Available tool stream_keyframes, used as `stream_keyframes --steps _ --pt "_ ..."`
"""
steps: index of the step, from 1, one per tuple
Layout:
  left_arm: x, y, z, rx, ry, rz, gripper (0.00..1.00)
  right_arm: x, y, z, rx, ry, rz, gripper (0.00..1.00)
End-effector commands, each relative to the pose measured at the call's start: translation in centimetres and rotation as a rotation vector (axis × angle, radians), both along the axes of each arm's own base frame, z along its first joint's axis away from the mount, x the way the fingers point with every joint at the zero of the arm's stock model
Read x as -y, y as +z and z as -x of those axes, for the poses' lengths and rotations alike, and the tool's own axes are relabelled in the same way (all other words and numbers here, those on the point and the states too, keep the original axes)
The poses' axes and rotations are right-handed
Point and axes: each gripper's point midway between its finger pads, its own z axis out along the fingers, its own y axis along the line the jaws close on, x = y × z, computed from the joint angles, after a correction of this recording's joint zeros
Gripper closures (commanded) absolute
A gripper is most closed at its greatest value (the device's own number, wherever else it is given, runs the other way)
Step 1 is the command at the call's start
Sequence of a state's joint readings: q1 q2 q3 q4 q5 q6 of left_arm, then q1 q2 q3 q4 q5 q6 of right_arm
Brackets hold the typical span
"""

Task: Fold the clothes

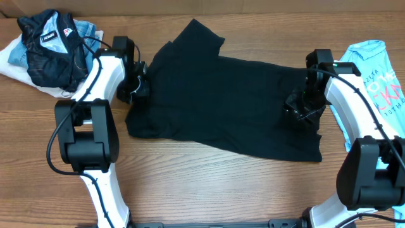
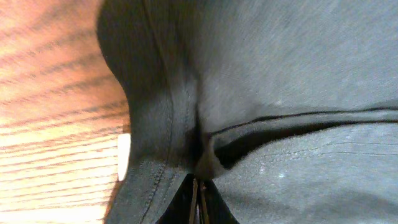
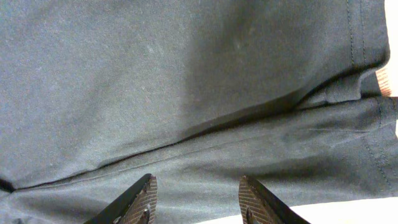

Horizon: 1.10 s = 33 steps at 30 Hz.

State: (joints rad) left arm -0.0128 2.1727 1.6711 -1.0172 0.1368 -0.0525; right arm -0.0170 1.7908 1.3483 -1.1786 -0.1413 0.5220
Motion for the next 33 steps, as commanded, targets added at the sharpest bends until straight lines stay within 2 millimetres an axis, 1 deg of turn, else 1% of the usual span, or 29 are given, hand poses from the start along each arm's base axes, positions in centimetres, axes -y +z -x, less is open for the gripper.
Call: stream_keyframes --steps 1,3,6,15,20,21,22,24,26,28,29,31,33 --pt "-0.3 2.2 -2.1 0.053 0.012 -0.013 0.96 0.0 0.0 0.0 0.006 0.012 0.01 0.53" --pt "-0.3 3.2 -2.7 0.074 0.011 -0.012 0.96 0.0 0.0 0.0 0.006 0.012 0.01 0.53" --pt "-0.1 3.9 -3.4 0.1 0.007 -0.011 0.96 0.0 0.0 0.0 0.007 0.012 0.01 0.53" --pt "-0.1 4.3 -5.3 0.179 0.007 -0.009 0.96 0.0 0.0 -0.2 0.012 0.012 0.01 0.53" --pt "-0.1 4.6 -6.4 0.226 0.002 -0.012 0.9 0.0 0.0 -0.3 0.017 0.011 0.009 0.53" --pt "-0.1 4.6 -6.6 0.237 -0.01 -0.014 0.88 0.0 0.0 -0.3 0.016 0.009 0.009 0.53" --pt "-0.2 4.6 -6.8 0.247 -0.015 -0.018 0.8 0.0 0.0 -0.3 0.016 0.008 0.009 0.53" --pt "-0.5 4.7 -7.1 0.259 -0.013 -0.036 0.68 0.0 0.0 -0.2 0.015 0.008 0.009 0.53" --pt "-1.0 4.6 -7.1 0.258 -0.007 -0.062 0.61 0.0 0.0 -0.1 0.011 0.008 0.009 0.53" --pt "-1.0 4.7 -6.6 0.237 -0.007 -0.061 0.48 0.0 0.0 0.0 0.005 0.008 0.009 0.53" --pt "-0.9 4.8 -6.2 0.221 -0.001 -0.058 0.46 0.0 0.0 0.0 0.004 0.008 0.009 0.53" --pt "-0.9 5.4 -5.5 0.191 0.02 -0.053 0.47 0.0 0.0 0.0 0.004 0.008 0.009 0.53" --pt "-0.8 6.5 -4.7 0.164 0.026 -0.051 0.52 0.0 0.0 0.0 0.004 0.008 0.009 0.53"
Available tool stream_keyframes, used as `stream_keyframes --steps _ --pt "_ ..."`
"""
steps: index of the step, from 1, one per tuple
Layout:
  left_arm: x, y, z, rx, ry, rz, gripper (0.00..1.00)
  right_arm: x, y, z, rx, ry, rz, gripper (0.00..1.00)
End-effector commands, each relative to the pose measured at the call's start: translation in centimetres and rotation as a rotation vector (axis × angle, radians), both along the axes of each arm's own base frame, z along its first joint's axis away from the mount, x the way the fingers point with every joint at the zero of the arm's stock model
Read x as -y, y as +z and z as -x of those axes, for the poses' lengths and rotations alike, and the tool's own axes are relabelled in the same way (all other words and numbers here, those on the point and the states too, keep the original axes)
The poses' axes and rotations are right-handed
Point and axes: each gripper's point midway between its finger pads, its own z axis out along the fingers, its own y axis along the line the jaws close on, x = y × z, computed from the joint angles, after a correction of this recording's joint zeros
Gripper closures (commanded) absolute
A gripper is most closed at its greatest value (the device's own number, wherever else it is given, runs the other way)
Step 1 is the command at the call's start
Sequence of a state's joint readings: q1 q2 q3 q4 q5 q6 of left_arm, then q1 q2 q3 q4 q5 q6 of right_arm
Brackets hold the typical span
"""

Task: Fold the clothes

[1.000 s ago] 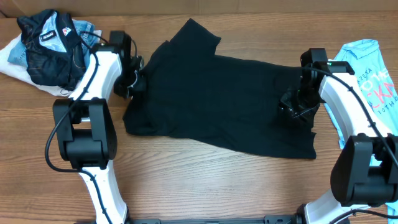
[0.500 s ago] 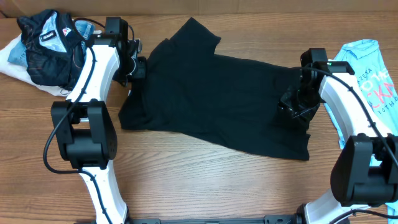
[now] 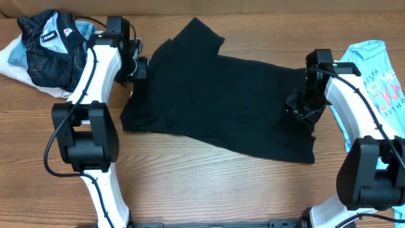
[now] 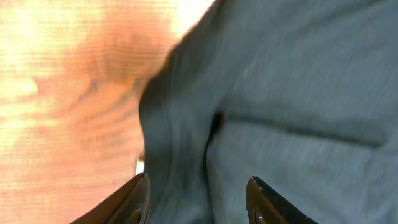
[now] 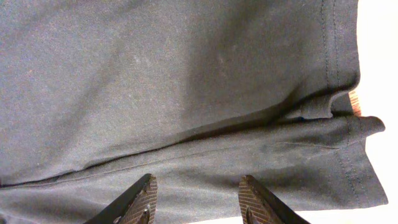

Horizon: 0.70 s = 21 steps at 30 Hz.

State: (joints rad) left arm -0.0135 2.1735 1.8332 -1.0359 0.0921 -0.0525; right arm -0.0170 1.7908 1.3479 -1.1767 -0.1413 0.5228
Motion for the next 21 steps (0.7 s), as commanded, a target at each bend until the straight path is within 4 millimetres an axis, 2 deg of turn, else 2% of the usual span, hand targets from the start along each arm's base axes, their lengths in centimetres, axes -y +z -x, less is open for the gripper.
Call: stream_keyframes --steps 1,3,6,9,12,14,18,21 --pt "0.0 2.9 0.0 0.008 0.021 -0.002 0.58 0.0 0.0 0.1 0.003 0.009 0.009 0.53" --pt "1.0 4.5 1.0 -0.013 0.006 0.041 0.65 0.0 0.0 0.1 0.003 0.009 0.009 0.53" --pt "3.6 6.9 3.2 -0.059 -0.029 0.145 0.72 0.0 0.0 0.0 0.004 0.009 0.009 0.54" --pt "6.3 7.8 5.8 -0.143 -0.049 0.225 0.78 0.0 0.0 0.0 0.006 0.005 0.008 0.54" --pt "7.4 7.0 7.8 -0.23 -0.025 0.201 0.91 0.0 0.0 -0.1 0.007 0.005 0.008 0.54" --pt "8.0 6.0 9.0 -0.289 -0.007 0.181 0.96 0.0 0.0 0.0 0.005 0.005 0.008 0.54" --pt "8.9 3.7 11.2 -0.381 0.008 0.163 0.96 0.0 0.0 0.2 -0.006 0.005 0.008 0.54" --pt "8.9 1.8 11.9 -0.406 0.017 0.152 0.96 0.0 0.0 0.3 -0.01 0.006 0.008 0.54"
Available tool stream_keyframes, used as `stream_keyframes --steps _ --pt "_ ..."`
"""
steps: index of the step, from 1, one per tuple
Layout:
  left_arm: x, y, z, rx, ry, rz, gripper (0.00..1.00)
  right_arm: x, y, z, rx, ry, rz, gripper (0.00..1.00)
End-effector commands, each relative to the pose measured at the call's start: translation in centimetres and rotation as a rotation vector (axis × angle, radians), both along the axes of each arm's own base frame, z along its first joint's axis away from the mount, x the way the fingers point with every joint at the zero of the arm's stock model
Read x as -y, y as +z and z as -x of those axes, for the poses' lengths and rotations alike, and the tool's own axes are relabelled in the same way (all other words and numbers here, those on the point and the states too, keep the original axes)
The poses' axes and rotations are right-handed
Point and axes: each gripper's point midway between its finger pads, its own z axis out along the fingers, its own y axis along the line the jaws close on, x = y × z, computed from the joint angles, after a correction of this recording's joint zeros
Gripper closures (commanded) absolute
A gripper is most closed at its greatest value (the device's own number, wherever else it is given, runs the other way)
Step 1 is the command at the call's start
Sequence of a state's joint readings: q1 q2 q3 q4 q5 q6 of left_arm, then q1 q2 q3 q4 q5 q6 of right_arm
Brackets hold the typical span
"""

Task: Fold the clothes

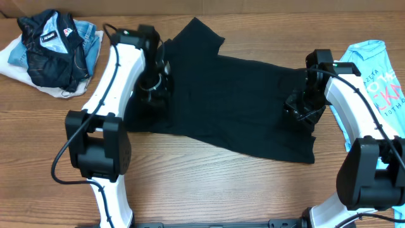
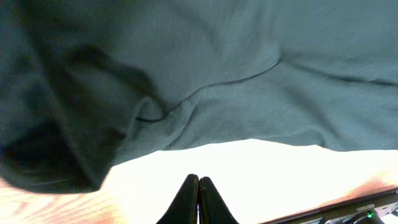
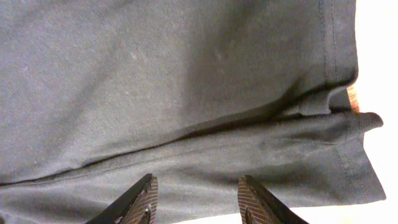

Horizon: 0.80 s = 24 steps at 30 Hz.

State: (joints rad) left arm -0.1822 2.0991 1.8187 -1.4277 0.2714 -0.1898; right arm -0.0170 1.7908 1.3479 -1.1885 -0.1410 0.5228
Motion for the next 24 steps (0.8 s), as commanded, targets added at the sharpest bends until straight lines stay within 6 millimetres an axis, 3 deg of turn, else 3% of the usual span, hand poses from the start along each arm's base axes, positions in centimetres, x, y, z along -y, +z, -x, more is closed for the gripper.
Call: stream_keyframes --steps 1,12,18,24 --pt "-0.4 -1.6 1.0 -0.042 0.057 -0.013 0.96 -0.1 0.0 0.1 0.0 0.006 0.008 0.54" --pt "-5.5 -6.2 0.9 -0.031 0.152 -0.132 0.86 -1.0 -0.5 3.4 -0.125 0.038 0.008 0.55" --pt "-7.6 -8.0 1.2 -0.032 0.213 -0.129 0.84 -2.6 -3.5 6.4 -0.201 0.076 0.013 0.59" --pt "-9.3 -8.3 1.0 -0.03 0.26 -0.131 0.84 -2.5 -6.2 9.1 -0.264 0.013 0.02 0.59"
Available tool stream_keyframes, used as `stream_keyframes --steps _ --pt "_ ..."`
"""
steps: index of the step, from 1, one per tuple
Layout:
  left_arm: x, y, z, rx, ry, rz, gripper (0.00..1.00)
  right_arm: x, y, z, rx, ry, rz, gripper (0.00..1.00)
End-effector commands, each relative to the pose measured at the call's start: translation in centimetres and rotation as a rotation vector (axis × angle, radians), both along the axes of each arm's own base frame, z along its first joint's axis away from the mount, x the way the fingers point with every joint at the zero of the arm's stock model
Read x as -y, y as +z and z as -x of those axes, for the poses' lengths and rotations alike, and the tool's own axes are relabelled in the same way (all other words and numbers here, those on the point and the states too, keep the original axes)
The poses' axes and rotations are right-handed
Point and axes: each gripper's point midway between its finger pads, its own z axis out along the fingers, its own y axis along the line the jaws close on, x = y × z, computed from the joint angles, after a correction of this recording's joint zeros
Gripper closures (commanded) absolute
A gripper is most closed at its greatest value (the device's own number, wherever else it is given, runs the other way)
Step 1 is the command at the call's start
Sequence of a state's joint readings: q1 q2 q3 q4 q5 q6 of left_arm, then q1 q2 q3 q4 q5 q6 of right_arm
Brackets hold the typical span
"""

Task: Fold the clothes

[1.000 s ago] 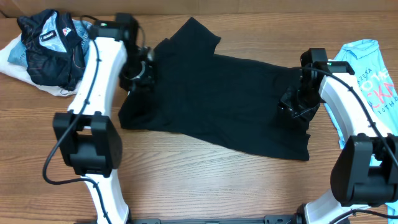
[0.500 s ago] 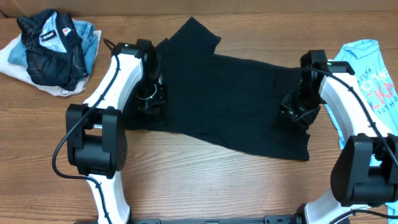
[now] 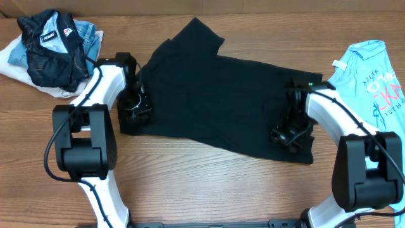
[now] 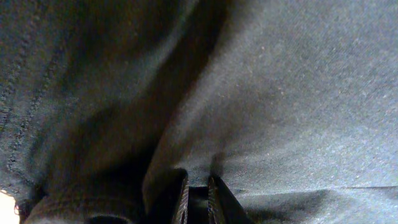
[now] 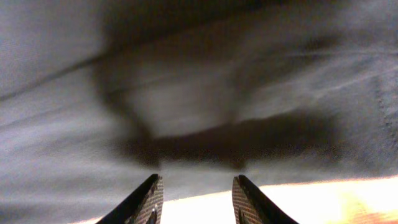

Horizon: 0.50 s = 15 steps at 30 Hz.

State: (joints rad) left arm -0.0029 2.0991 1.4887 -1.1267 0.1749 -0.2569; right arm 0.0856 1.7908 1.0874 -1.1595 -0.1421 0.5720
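A black T-shirt lies spread flat across the middle of the wooden table. My left gripper is pressed down on the shirt's near left corner. In the left wrist view its fingers stand only a narrow gap apart with dark fabric bunched between them, so the left gripper is shut on the shirt. My right gripper sits over the shirt's near right part. In the right wrist view the right gripper is open just above the hem, with nothing between its fingers.
A pile of dark and denim clothes on a white cloth lies at the back left corner. A light blue printed shirt lies at the right edge, beside the right arm.
My left gripper has moved from the shirt's upper left part to its near left corner and now pinches fabric. The right gripper has moved toward the near hem, still open.
First my left gripper was shut on the shirt's left edge while the right hovered open over the right side. Then the left was open farther back, the shirt's left edge having shifted. Then it was shut and empty above the shirt. Now it grips the near left corner.
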Motion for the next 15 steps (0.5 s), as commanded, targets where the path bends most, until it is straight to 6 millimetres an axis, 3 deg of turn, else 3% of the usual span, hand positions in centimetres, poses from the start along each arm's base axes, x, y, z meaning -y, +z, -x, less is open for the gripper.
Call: stream_keyframes --steps 1,7,15 --pt "-1.3 0.0 0.0 0.004 0.035 -0.025 0.83 0.2 -1.0 1.3 -0.029 -0.039 0.014 0.6" --pt "-2.9 -0.3 0.4 -0.009 0.052 -0.07 0.81 0.3 -2.5 2.2 -0.029 -0.039 0.014 0.58" --pt "-5.4 -2.3 3.7 -0.107 0.147 -0.164 0.83 1.7 -2.9 2.2 -0.026 -0.085 0.055 0.58"
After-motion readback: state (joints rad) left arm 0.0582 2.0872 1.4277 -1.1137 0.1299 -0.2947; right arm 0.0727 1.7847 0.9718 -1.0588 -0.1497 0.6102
